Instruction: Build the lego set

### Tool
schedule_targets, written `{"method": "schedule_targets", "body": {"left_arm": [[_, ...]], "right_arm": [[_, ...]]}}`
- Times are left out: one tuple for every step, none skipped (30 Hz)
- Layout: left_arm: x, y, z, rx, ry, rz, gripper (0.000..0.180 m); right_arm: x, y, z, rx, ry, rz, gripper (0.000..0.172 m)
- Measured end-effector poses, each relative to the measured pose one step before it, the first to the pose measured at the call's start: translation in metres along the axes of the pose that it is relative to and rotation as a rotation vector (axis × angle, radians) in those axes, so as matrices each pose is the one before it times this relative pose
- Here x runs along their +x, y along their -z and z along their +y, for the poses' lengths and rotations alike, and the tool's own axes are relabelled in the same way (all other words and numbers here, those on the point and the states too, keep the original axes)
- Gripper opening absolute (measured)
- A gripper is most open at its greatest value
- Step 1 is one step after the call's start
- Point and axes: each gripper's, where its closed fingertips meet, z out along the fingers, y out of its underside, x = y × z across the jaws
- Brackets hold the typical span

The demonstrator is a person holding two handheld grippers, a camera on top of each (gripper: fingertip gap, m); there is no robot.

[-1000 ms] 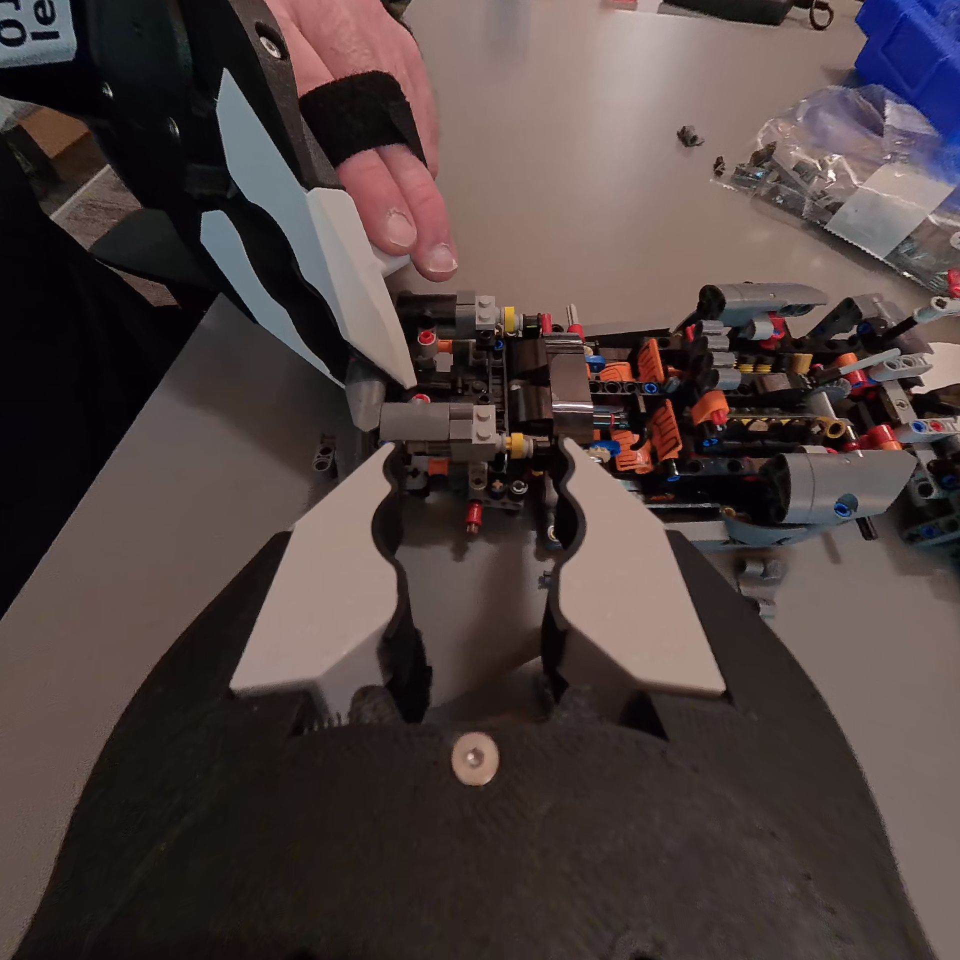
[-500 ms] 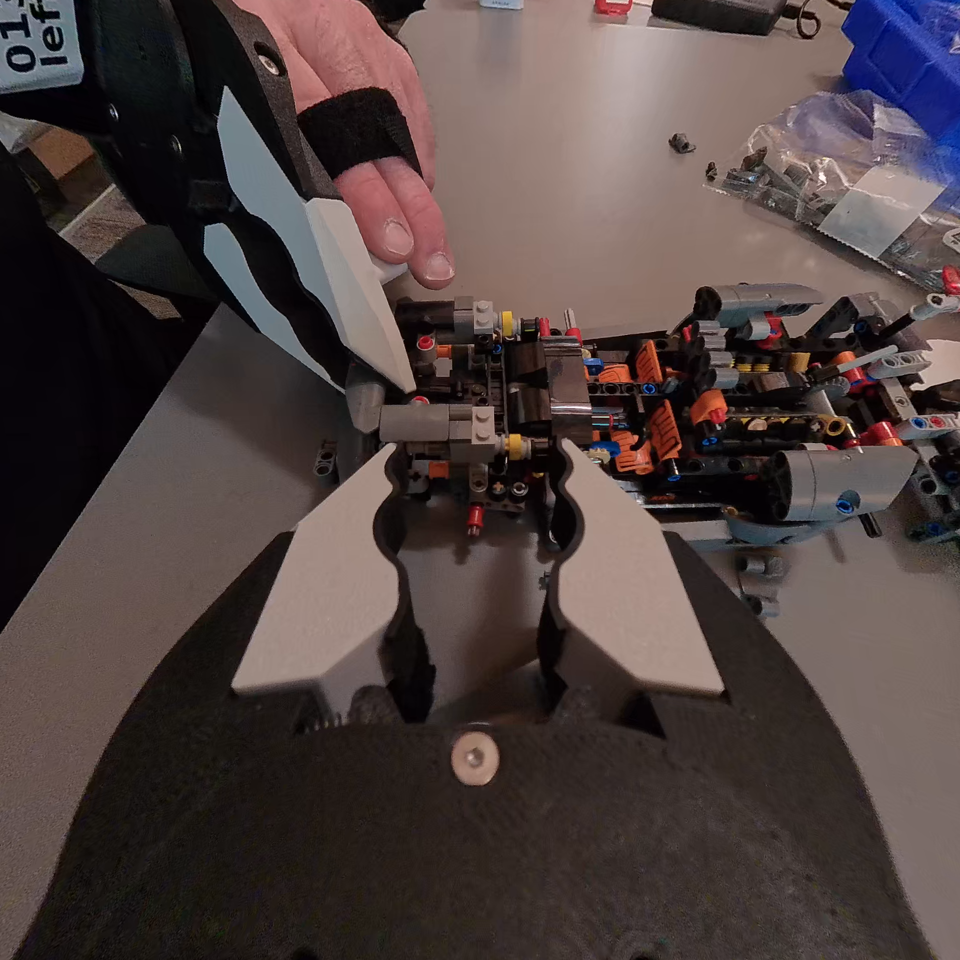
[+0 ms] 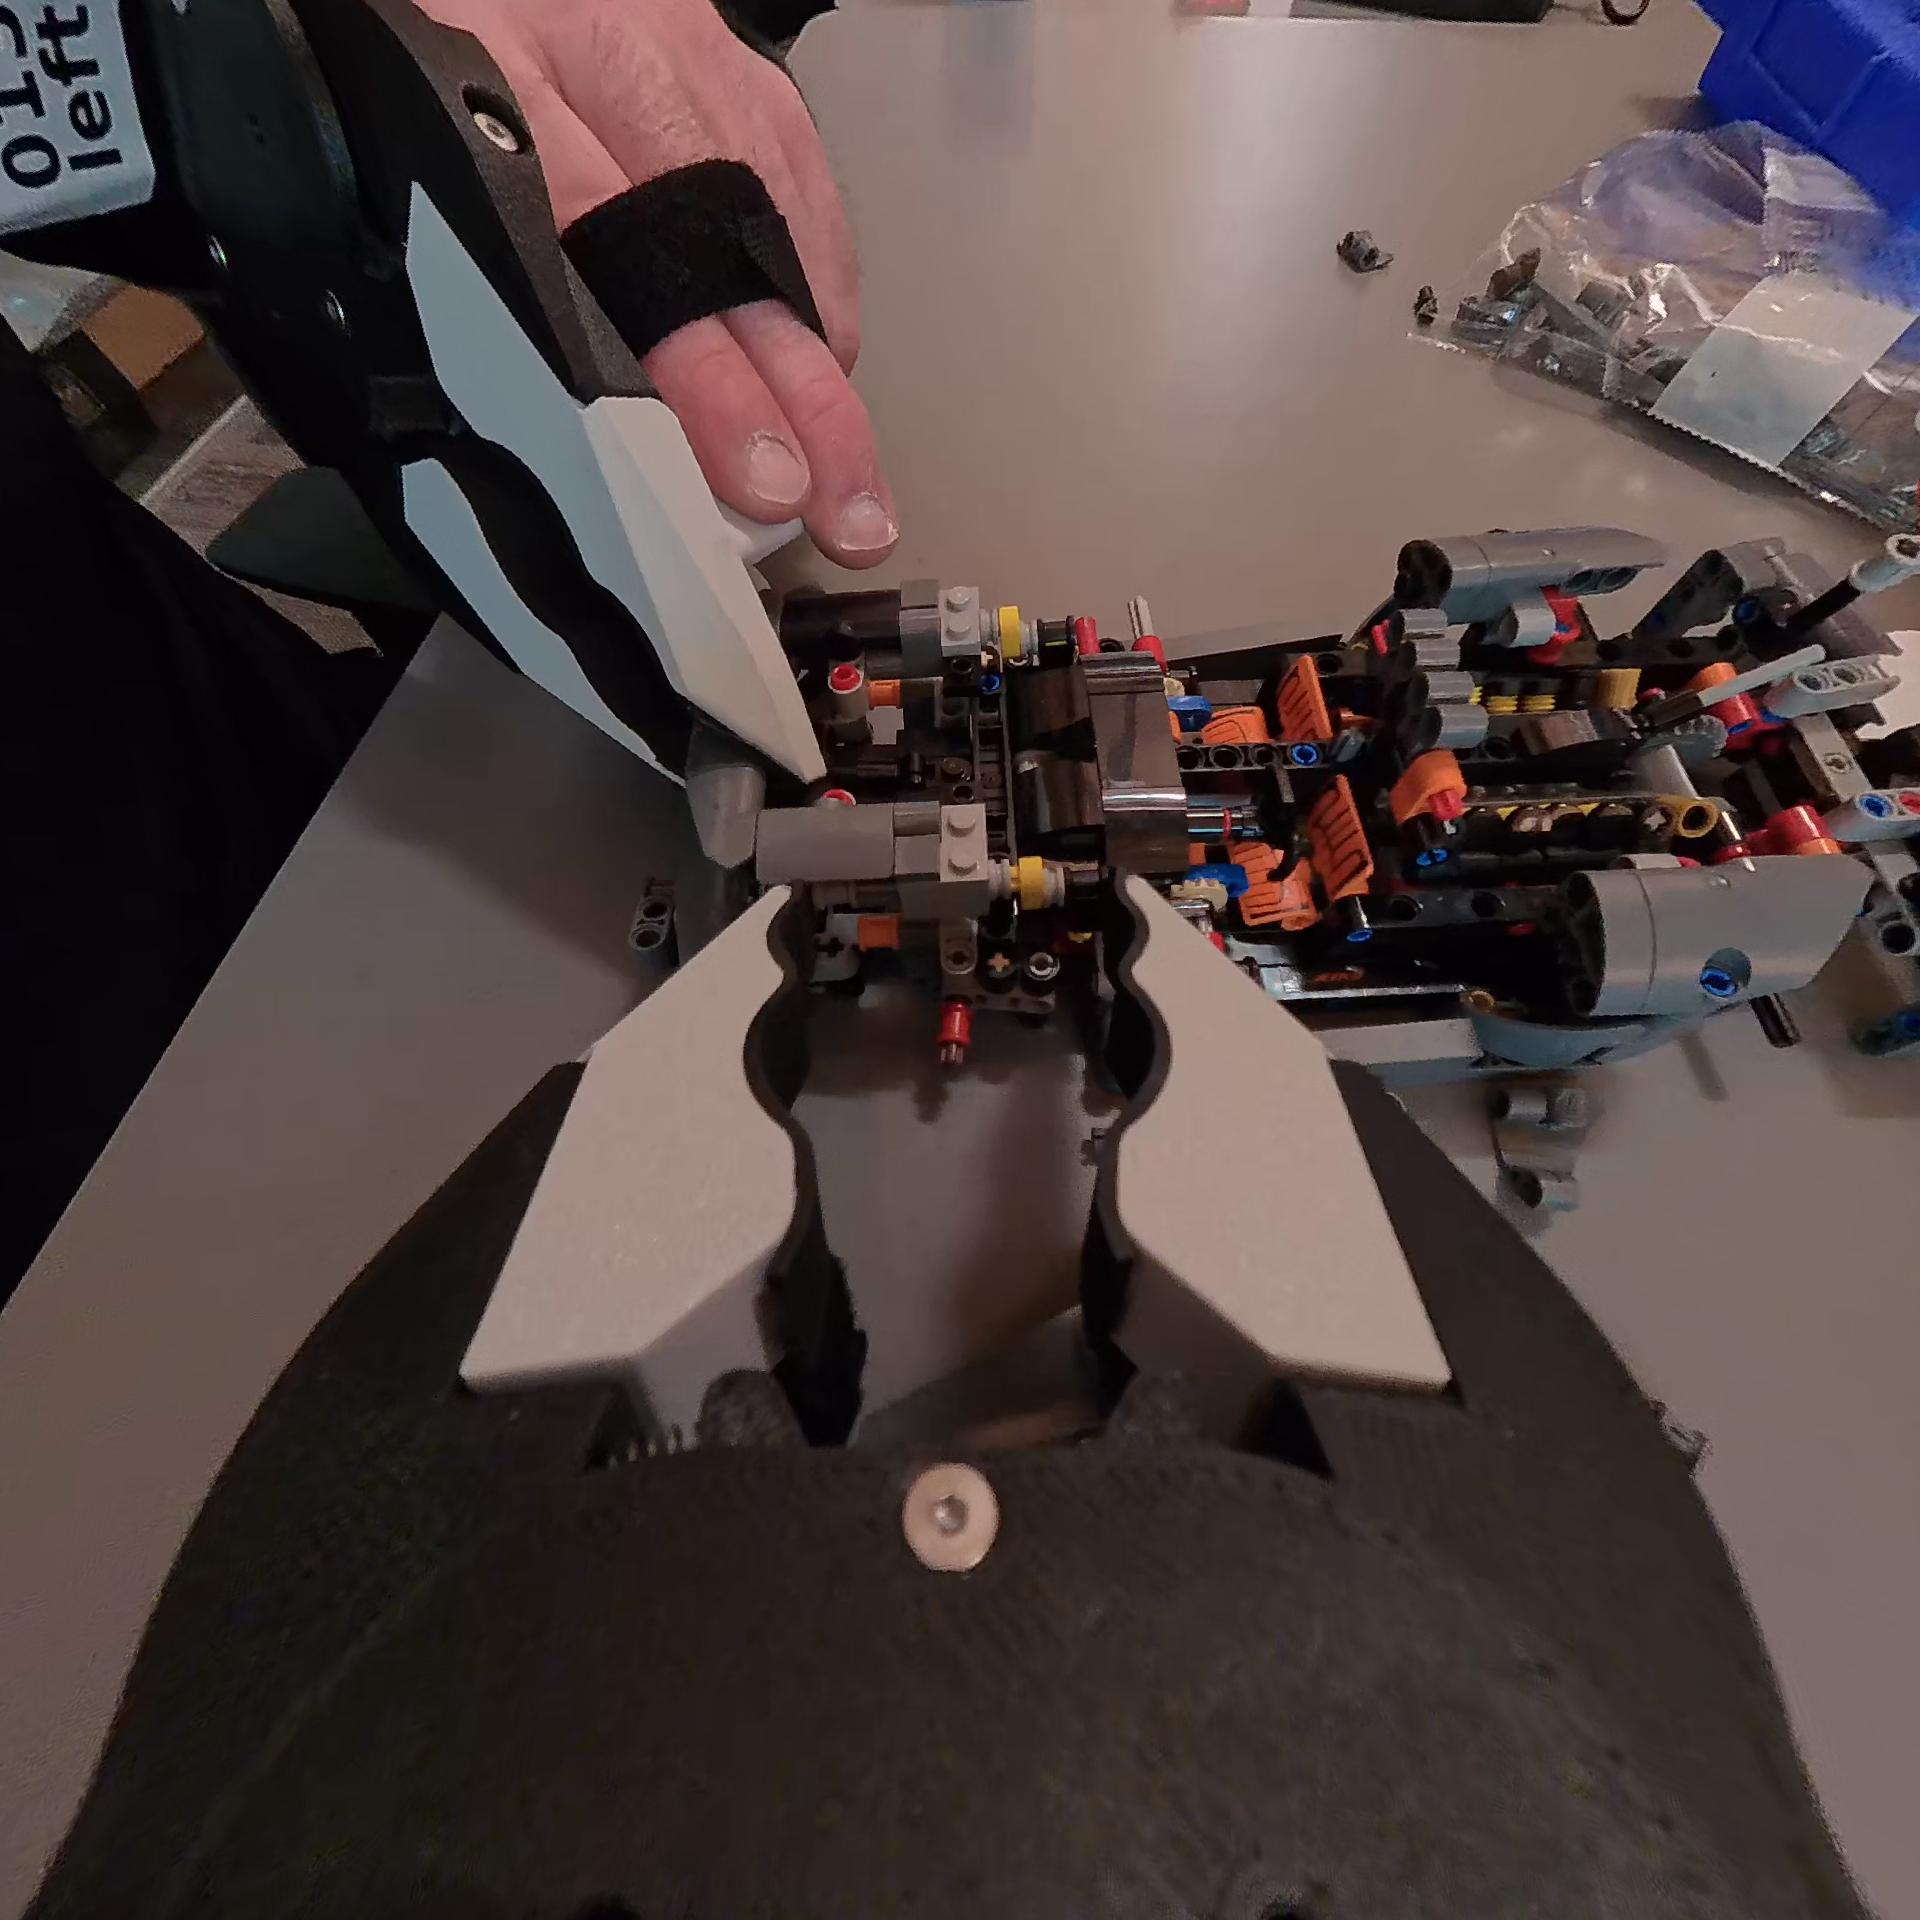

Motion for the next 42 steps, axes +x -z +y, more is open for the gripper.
{"method": "schedule_targets", "body": {"left_arm": [[0.0002, -0.00006, 0.00014, -0.0008, -0.0017, 0.0036, 0.009], [0.00017, -0.00002, 0.00017, -0.0014, 0.0005, 0.0039, 0.009], [-0.00003, 0.00006, 0.00013, -0.0007, 0.0007, 0.0021, 0.009], [0.0, 0.00006, 0.00017, -0.0009, -0.0022, -0.0004, 0.009], [0.00012, 0.00007, 0.00017, -0.0003, -0.0011, 0.0, 0.009], [0.00004, 0.00004, 0.00021, -0.0004, 0.0017, 0.0016, 0.009], [-0.00014, 0.00009, 0.00014, -0.0005, 0.003, 0.0019, 0.009], [-0.00002, -0.00001, 0.00017, -0.001, 0.0, 0.0002, 0.009], [-0.00007, 0.00005, 0.00021, -0.0012, -0.0022, 0.0, 0.009], [-0.00004, 0.00018, 0.00004, -0.0002, -0.0012, 0.0006, 0.009], [0.00005, 0.00001, 0.00002, -0.0007, -0.0009, 0.0007, 0.009], [0.0, 0.00004, 0.00013, -0.0012, -0.0018, -0.0008, 0.009], [-0.00001, -0.00002, 0.00001, -0.0004, -0.0014, -0.0011, 0.009], [0.00006, 0.00003, -0.00001, 0.0007, 0.0009, -0.0009, 0.009], [-0.00007, 0.00008, 0.00014, 0.0002, 0.0016, -0.001, 0.009], [0.00004, 0.00011, 0.00014, -0.0009, -0.0002, -0.0006, 0.009], [-0.00003, 0.00002, -0.00002, -0.0004, -0.0025, -0.0001, 0.01], [0.00002, 0.00006, 0.00004, 0.0004, -0.0018, 0.0002, 0.009], [0.00001, 0.00005, 0.00009, 0.0, -0.0007, 0.0005, 0.01], [0.00008, 0.00004, 0.00008, 0.0001, -0.0009, 0.0011, 0.01], [-0.00002, 0.00014, -0.00003, 0.001, -0.0015, 0.0011, 0.009], [0.00002, -0.00003, 0.00011, 0.0, -0.0006, 0.001, 0.009], [-0.00011, 0.00003, 0.00005, 0.0002, -0.0003, -0.0005, 0.009], [-0.00007, 0.00006, -0.00002, 0.0002, -0.0025, -0.0012, 0.009], [-0.00011, 0.00006, 0.00022, -0.0007, -0.0014, -0.0006, 0.009], [-0.00016, 0.00007, 0.00002, 0.0002, 0.0009, -0.0009, 0.01], [-0.00045, -0.00014, 0.00021, -0.0008, -0.0002, -0.003, 0.009], [-0.00018, -0.00016, 0.00093, -0.0056, -0.0016, 0.001, 0.01], [-0.00001, -0.00006, -0.00022, 0.0016, 0.0019, 0.0023, 0.01], [-0.00035, 0.00009, -0.00016, 0.0004, -0.0007, -0.0004, 0.01], [-0.00002, 0.00011, 0.0, -0.0005, -0.0043, -0.001, 0.01], [0.00013, -0.00004, -0.00008, 0.0006, 0.0017, 0.0001, 0.01], [-0.00013, -0.00012, 0.00003, 0.0015, 0.0049, 0.0009, 0.009], [-0.00011, -0.00001, -0.00008, 0.0021, 0.0019, 0.0002, 0.009], [-0.00024, -0.00021, -0.00016, 0.0007, 0.0011, -0.001, 0.009], [0.00003, -0.00016, -0.00016, -0.0001, 0.0027, 0.0005, 0.009], [-0.00016, -0.00003, -0.00032, 0.0004, 0.006, 0.001, 0.01], [-0.00053, -0.00007, -0.00035, 0.0001, 0.0043, -0.0052, 0.01], [-0.00084, 0.00003, -0.00063, 0.0015, -0.0003, -0.0136, 0.01], [-0.00173, 0.00065, -0.00199, 0.0085, 0.0022, -0.0201, 0.014], [-0.00148, 0.00185, -0.00326, 0.0135, 0.004, -0.0129, 0.022], [-0.00118, 0.00259, -0.00291, 0.0106, 0.0069, -0.0036, 0.024]], "right_arm": [[0.00012, -0.00014, 0.00031, -0.0027, 0.0023, 0.0019, 0.053], [0.00016, -0.00007, 0.00006, -0.0022, 0.001, 0.0006, 0.053], [0.00014, -0.00001, -0.00009, -0.0003, 0.0014, 0.0, 0.053], [0.00009, 0.00005, -0.00015, 0.0007, 0.0024, 0.0004, 0.053], [-0.00001, -0.00003, -0.00012, 0.0022, -0.0008, -0.0014, 0.053], [0.00002, 0.00002, -0.00009, 0.0008, -0.005, -0.0032, 0.053], [0.0, 0.00003, -0.00011, -0.0013, -0.0062, -0.0034, 0.053], [0.00012, -0.00005, -0.00012, -0.0005, -0.0034, -0.0024, 0.053], [0.00006, -0.00005, -0.00011, 0.0018, -0.0008, -0.0019, 0.053], [-0.00008, 0.0001, -0.0001, 0.0015, -0.0014, -0.0023, 0.053], [0.00007, 0.00006, -0.0001, 0.0, -0.0011, -0.0012, 0.053], [-0.00002, -0.00001, 0.0, -0.0001, -0.0013, -0.0011, 0.053], [0.00003, 0.00015, -0.00004, 0.0, -0.0008, -0.0013, 0.052], [0.00003, 0.00001, 0.00002, -0.0001, 0.0014, -0.0005, 0.052], [0.00011, -0.00004, -0.00002, -0.0001, 0.0004, -0.0003, 0.052], [0.0, -0.00005, -0.00005, 0.0001, -0.0011, -0.0003, 0.052], [0.0, 0.00004, 0.00003, -0.0001, -0.0009, -0.0003, 0.053], [0.00001, 0.00001, 0.00003, -0.0002, 0.0001, 0.0, 0.052], [0.00008, -0.00007, -0.00002, -0.0002, 0.0, 0.0003, 0.052], [0.00002, -0.00001, 0.00012, -0.0012, 0.0022, 0.001, 0.052], [-0.00001, 0.0, 0.00005, -0.0013, 0.0058, 0.0019, 0.052], [0.00009, -0.00012, 0.00009, -0.0004, 0.0028, 0.0012, 0.052], [0.00004, -0.00001, -0.00007, 0.0006, -0.0001, -0.0003, 0.052], [0.00017, -0.00008, -0.00012, 0.0007, 0.0021, 0.0008, 0.052], [0.00005, -0.00006, -0.00008, 0.0004, 0.0007, 0.0007, 0.052], [0.00018, -0.00004, -0.00006, 0.0003, -0.0009, 0.0001, 0.052], [0.00022, -0.00008, -0.00032, 0.0017, 0.0021, 0.0028, 0.05], [0.00011, -0.00015, 0.00007, -0.0003, 0.0018, 0.0026, 0.05], [-0.00004, 0.00005, 0.00004, -0.0002, -0.0024, -0.002, 0.05], [0.00005, 0.00003, -0.00013, 0.0013, -0.0011, -0.0018, 0.05], [-0.00009, -0.00018, 0.00004, -0.0001, 0.0042, 0.0022, 0.05], [0.00009, -0.00009, 0.00013, -0.0005, 0.0037, 0.0024, 0.05], [0.00003, 0.00001, 0.00002, -0.0002, -0.0001, 0.0003, 0.05], [0.0001, -0.00009, 0.00004, 0.0001, -0.0022, -0.0014, 0.05], [0.00008, -0.00006, -0.00009, 0.0004, -0.0018, -0.0017, 0.05], [0.00008, 0.00003, 0.00004, -0.0002, 0.003, 0.0007, 0.05], [-0.00004, -0.00009, 0.00017, -0.001, 0.0036, 0.0022, 0.051], [0.00002, 0.00012, -0.00015, -0.0012, -0.0019, 0.0015, 0.051], [0.0, 0.00012, -0.00011, -0.0004, -0.0008, 0.0027, 0.052], [0.00047, 0.0003, 0.00007, -0.0012, 0.0047, 0.0067, 0.054], [0.00091, 0.00062, 0.0003, -0.0041, 0.0063, 0.0091, 0.058], [0.00105, 0.00136, -0.00005, -0.0032, 0.0032, 0.0085, 0.062]]}}
